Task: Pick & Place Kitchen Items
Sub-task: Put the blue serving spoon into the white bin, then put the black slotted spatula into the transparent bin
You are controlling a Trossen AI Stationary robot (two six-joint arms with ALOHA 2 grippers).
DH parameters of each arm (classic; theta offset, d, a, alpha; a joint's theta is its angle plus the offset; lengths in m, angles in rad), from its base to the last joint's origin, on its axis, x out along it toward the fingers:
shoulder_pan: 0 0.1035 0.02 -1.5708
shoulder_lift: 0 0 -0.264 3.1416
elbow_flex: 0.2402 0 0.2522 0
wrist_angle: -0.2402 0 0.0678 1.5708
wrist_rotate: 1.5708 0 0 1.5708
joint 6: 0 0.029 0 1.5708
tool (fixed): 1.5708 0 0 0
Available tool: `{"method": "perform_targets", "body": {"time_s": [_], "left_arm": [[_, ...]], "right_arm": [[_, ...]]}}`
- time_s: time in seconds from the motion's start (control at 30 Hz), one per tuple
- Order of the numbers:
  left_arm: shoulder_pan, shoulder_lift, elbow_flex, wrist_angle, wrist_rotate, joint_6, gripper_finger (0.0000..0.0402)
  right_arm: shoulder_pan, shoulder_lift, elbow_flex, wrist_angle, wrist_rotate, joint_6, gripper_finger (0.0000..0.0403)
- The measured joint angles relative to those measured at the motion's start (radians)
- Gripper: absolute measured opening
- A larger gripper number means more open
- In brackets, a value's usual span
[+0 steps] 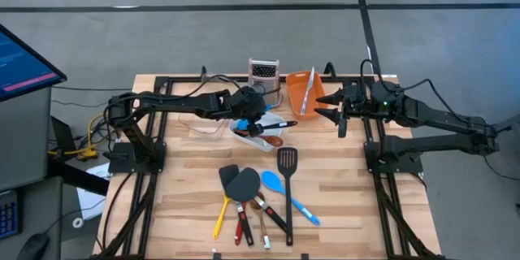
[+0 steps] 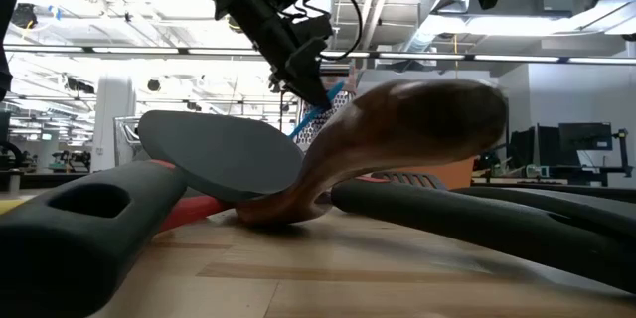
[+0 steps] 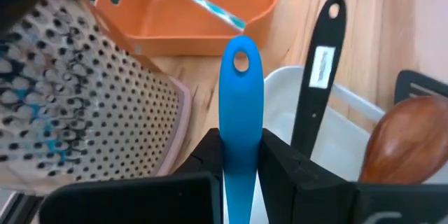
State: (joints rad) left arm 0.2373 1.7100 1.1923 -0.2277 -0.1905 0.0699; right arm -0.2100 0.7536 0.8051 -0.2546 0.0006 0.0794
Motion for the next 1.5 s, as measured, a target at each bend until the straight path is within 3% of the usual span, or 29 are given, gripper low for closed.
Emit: {"method": "perform_targets", "body": {"time_s": [0.4,0.73,0.93,1.13,1.3,1.5], "left_arm": [[0.002,0.074,0.000,0.049,0.042,0.000,0.0034],[0.002,0.075,0.000,0.103,0.037,0.000,0.0189],[-0.004,-0.014,0.000,0.117,0.042,0.000,0.0226],[-0.024,-0.159,0.001,0.125,0.149,-0.002,0.0204],[-0.061,-0.277,0.001,0.135,0.252,-0.059,0.0154],[-0.119,-0.396,0.001,0.136,0.270,-0.078,0.0094]], "right_arm": [[-0.001,0.000,0.000,0.000,0.000,0.000,0.0156],[-0.001,0.000,0.000,-0.003,0.000,0.000,0.0153],[0.000,0.000,0.000,-0.003,0.000,0.000,0.0155],[0.000,0.000,0.000,-0.003,0.000,-0.001,0.0152],[0.000,0.000,0.000,0.000,0.000,-0.001,0.0146],[0.000,0.000,0.000,0.000,0.000,-0.001,0.0139]]}}
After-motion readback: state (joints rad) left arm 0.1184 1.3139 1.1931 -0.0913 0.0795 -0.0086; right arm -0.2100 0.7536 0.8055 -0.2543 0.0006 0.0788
